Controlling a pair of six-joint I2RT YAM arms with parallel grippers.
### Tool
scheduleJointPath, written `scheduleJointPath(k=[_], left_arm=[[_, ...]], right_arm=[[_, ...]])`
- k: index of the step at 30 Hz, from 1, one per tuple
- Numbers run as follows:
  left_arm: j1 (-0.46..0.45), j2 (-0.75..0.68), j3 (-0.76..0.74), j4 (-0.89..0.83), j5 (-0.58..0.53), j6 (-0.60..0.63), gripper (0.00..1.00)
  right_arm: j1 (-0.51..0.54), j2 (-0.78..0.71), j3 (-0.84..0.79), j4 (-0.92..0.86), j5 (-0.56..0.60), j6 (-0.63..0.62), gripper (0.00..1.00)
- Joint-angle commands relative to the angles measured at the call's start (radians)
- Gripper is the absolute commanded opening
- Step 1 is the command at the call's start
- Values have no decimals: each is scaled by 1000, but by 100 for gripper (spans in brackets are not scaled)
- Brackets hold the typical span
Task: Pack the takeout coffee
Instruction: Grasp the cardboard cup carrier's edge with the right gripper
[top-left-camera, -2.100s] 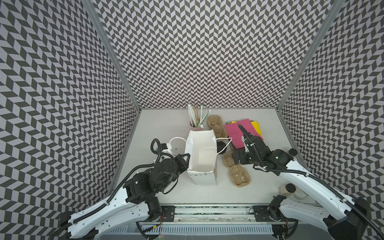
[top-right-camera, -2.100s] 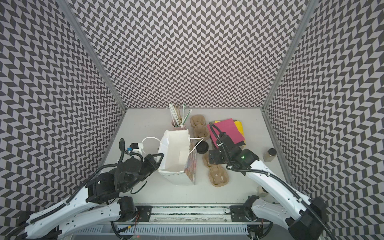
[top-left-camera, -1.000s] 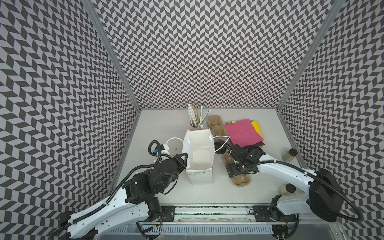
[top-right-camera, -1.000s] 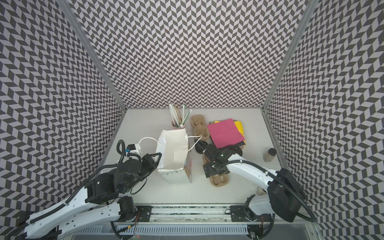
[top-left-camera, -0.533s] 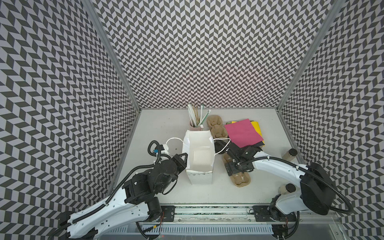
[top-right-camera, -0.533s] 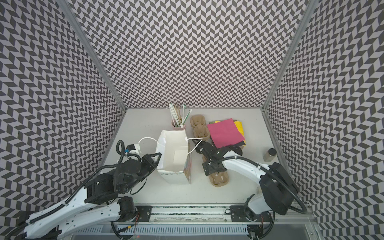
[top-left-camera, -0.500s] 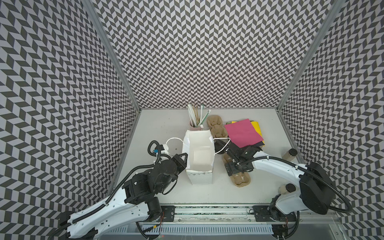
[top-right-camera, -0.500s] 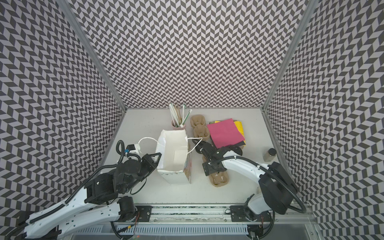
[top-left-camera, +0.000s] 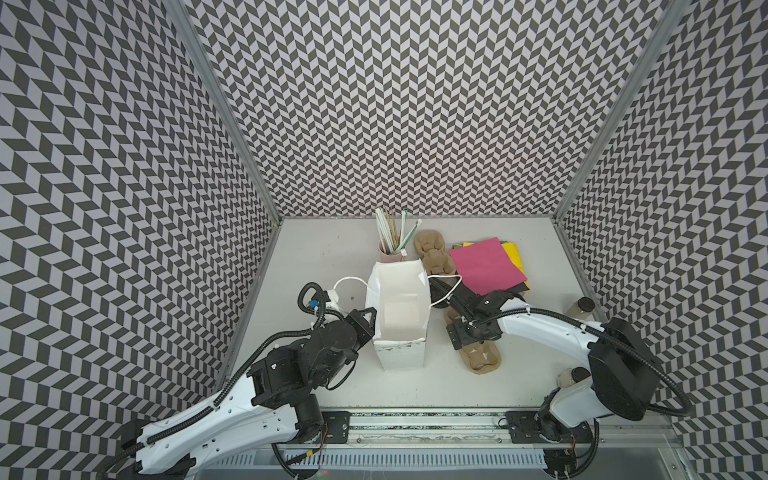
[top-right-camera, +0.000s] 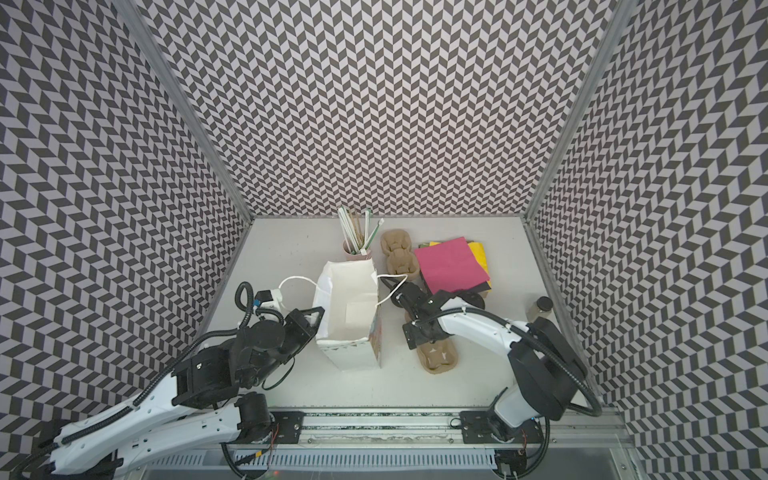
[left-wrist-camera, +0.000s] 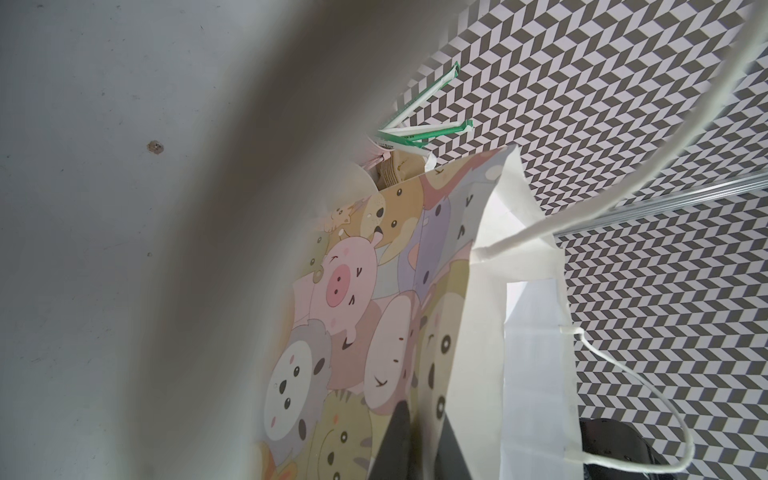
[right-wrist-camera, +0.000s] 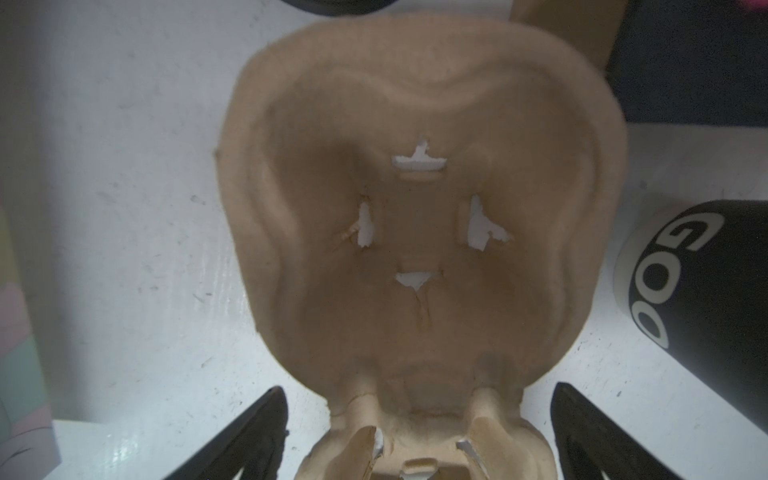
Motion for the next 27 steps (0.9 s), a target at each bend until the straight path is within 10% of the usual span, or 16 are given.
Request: scheduleJointPath(k=[1,27], left_arm=[[-6,-2,-10,20,-36,-9,12],[-10,-2,-20,25,-47,-8,12]], right_arm=[[-8,13,23,1,7,-9,95],[-27,55,35,-2,4,-3,85]])
